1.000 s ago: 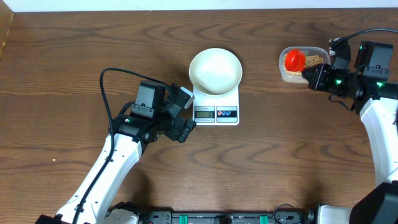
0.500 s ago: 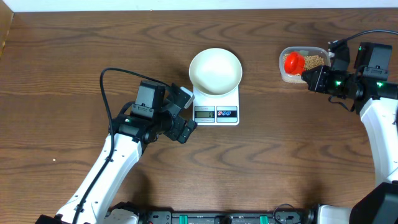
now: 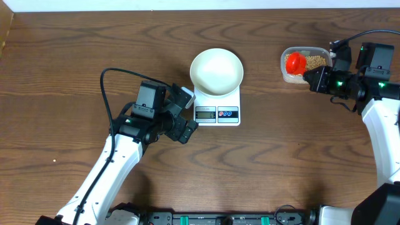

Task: Scoop item into bowl and weigh 50g on scale

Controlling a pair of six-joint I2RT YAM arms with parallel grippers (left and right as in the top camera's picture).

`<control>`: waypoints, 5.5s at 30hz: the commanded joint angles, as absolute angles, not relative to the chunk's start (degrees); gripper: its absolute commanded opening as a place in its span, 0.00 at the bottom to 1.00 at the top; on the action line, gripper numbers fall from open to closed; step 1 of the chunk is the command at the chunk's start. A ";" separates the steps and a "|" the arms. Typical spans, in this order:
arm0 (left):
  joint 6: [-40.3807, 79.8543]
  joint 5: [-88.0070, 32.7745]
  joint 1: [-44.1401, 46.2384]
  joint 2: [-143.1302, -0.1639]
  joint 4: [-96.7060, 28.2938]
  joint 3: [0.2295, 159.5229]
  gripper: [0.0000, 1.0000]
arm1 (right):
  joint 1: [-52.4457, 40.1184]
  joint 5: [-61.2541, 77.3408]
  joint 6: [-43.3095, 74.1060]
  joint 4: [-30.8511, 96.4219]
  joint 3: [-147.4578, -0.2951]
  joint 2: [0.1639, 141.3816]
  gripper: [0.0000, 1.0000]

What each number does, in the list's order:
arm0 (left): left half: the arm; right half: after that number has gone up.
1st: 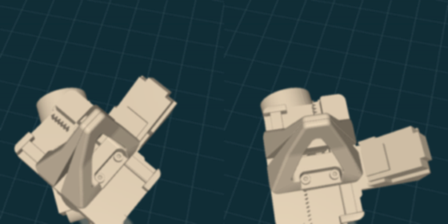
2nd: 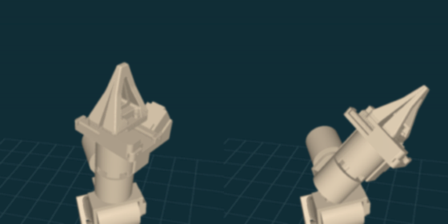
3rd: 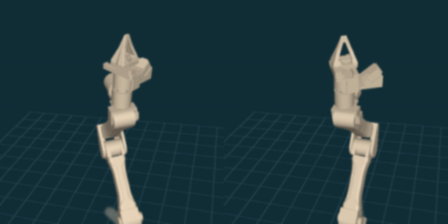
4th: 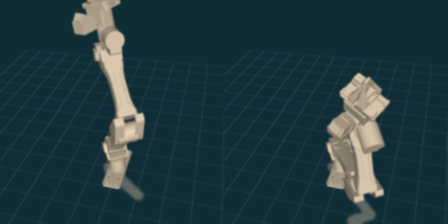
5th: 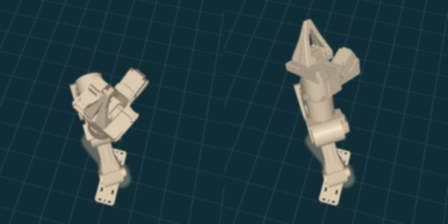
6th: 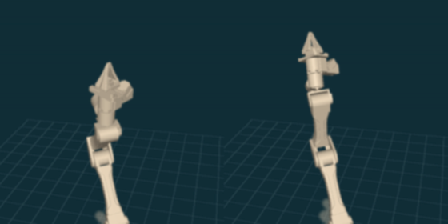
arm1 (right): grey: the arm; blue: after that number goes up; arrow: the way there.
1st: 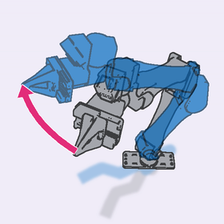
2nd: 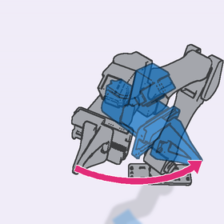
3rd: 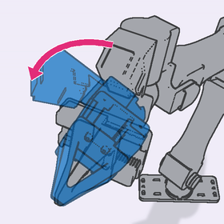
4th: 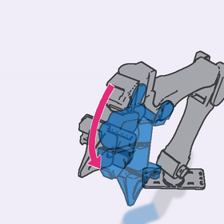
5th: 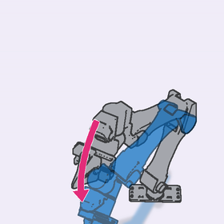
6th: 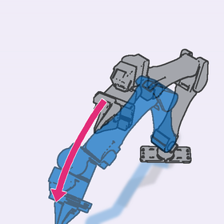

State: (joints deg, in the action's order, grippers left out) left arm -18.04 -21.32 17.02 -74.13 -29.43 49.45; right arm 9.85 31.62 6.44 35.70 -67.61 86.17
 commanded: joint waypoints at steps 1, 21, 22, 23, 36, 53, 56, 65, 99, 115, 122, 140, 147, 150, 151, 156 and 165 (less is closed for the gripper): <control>-18.35 -21.63 17.12 -74.17 -29.32 49.17 0.93 | 10.04 30.44 5.04 35.66 -68.55 84.99 0.01; -18.35 -21.63 17.12 -74.17 -29.34 49.17 0.93 | 10.04 26.89 2.66 36.82 -68.55 84.99 0.01; -18.35 -21.63 17.12 -74.17 -29.34 49.17 0.93 | 10.04 26.89 2.66 36.82 -68.55 84.99 0.01; -18.35 -21.63 17.12 -74.17 -29.34 49.17 0.93 | 10.04 26.92 2.66 36.84 -68.55 84.99 0.01; -18.35 -21.63 17.12 -74.17 -29.34 49.17 0.93 | 10.04 26.89 2.66 36.88 -68.55 84.99 0.01; -18.35 -21.63 17.12 -74.17 -29.34 49.17 0.93 | 10.04 26.87 2.68 37.04 -68.55 84.99 0.01; -18.33 -21.63 17.12 -74.17 -29.34 49.17 0.93 | 10.04 26.89 2.68 37.08 -68.55 84.99 0.01; -18.35 -21.39 17.06 -74.17 -29.34 49.17 0.93 | 10.04 26.89 2.68 37.08 -68.55 84.99 0.01; -18.35 -21.39 15.22 -74.17 -29.34 49.17 0.93 | 10.07 18.02 2.46 42.48 -74.39 84.97 0.01; -18.33 -21.39 15.22 -74.17 -29.34 49.17 0.93 | 10.02 2.94 -1.43 45.91 -78.43 87.81 0.01; -18.35 -21.39 15.22 -74.17 -29.34 49.17 0.93 | 8.71 3.62 -3.33 41.54 -77.78 92.07 0.01; -18.35 -21.39 15.22 -74.17 -29.34 49.17 0.93 | 7.29 16.97 -2.15 36.16 -77.78 105.78 0.01; -18.35 -21.39 15.22 -74.17 -29.34 49.17 0.93 | 8.19 24.18 1.30 36.84 -77.78 109.01 0.01; -18.35 -21.41 15.22 -74.17 -29.34 49.17 0.93 | 9.47 27.20 1.74 36.95 -77.78 108.99 0.01; -18.35 -21.39 15.22 -74.17 -29.34 49.17 0.93 | 10.00 28.27 1.76 37.04 -77.78 108.99 0.01; -18.35 -21.39 15.22 -74.17 -29.34 49.17 0.93 | 14.22 36.88 2.04 37.36 -77.78 108.99 0.01; -18.35 -21.41 15.22 -74.17 -29.34 49.17 0.94 | 21.06 47.94 2.28 38.89 -77.78 108.99 0.01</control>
